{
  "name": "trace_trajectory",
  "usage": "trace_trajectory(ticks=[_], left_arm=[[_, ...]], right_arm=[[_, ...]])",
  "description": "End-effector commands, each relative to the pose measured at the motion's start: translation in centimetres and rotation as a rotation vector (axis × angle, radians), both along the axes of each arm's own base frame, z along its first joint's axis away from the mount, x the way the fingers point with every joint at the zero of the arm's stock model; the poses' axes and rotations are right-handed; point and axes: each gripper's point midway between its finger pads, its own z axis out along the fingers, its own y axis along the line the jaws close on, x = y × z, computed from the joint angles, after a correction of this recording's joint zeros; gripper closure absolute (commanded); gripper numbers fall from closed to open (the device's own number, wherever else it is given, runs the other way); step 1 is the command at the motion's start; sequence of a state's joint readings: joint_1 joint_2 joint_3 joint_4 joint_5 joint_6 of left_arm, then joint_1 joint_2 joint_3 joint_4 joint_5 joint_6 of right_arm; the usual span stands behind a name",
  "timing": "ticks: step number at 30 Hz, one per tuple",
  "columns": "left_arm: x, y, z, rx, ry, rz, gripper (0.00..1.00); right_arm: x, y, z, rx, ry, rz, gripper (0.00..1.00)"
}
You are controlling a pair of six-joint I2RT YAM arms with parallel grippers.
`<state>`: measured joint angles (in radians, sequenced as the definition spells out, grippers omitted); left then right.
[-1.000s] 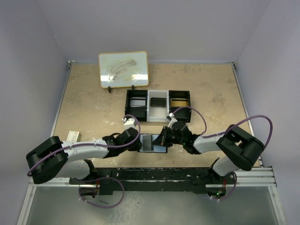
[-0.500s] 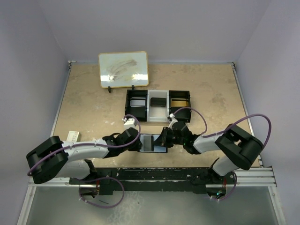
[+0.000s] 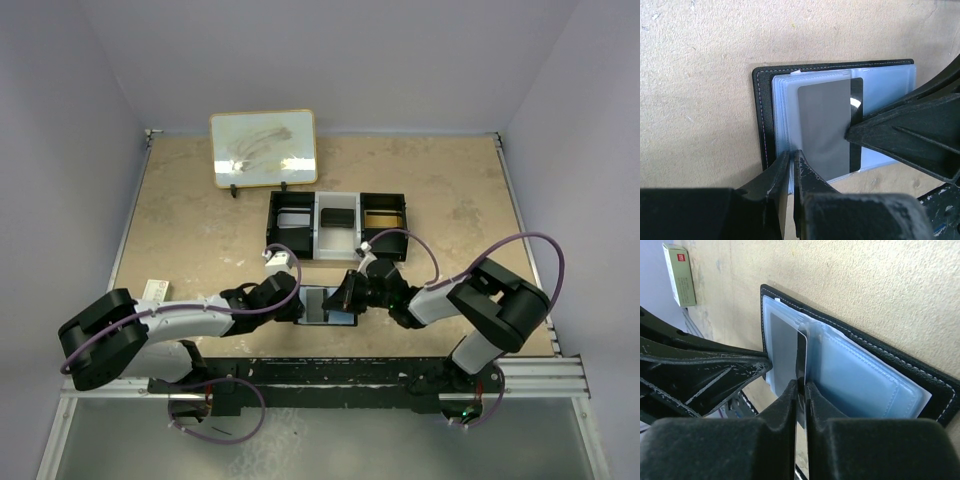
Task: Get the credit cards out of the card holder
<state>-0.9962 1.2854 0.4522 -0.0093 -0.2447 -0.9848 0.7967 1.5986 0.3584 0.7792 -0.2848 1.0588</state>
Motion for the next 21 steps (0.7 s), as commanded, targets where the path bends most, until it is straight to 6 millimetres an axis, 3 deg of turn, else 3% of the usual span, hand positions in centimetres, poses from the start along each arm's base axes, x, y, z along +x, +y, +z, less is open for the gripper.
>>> trace_trajectory(ticks=[1, 5, 21], left_arm=[[-0.6, 0.7, -1.0, 0.052, 0.024, -0.014, 0.94], [-0.5, 1.1, -0.8, 0.055, 0.014, -0.002, 0.94], [-0.2, 1.0, 0.1, 0.041, -0.005, 0.008, 0.94]], right_arm=[[-0.1, -0.7, -0.3, -0.002, 0.012, -0.036, 0.94], [0.4, -1.4, 0.1, -0.029, -0.012, -0.068, 1.00], [0.1, -2.0, -0.3, -0.076, -0.029, -0.040, 1.00]])
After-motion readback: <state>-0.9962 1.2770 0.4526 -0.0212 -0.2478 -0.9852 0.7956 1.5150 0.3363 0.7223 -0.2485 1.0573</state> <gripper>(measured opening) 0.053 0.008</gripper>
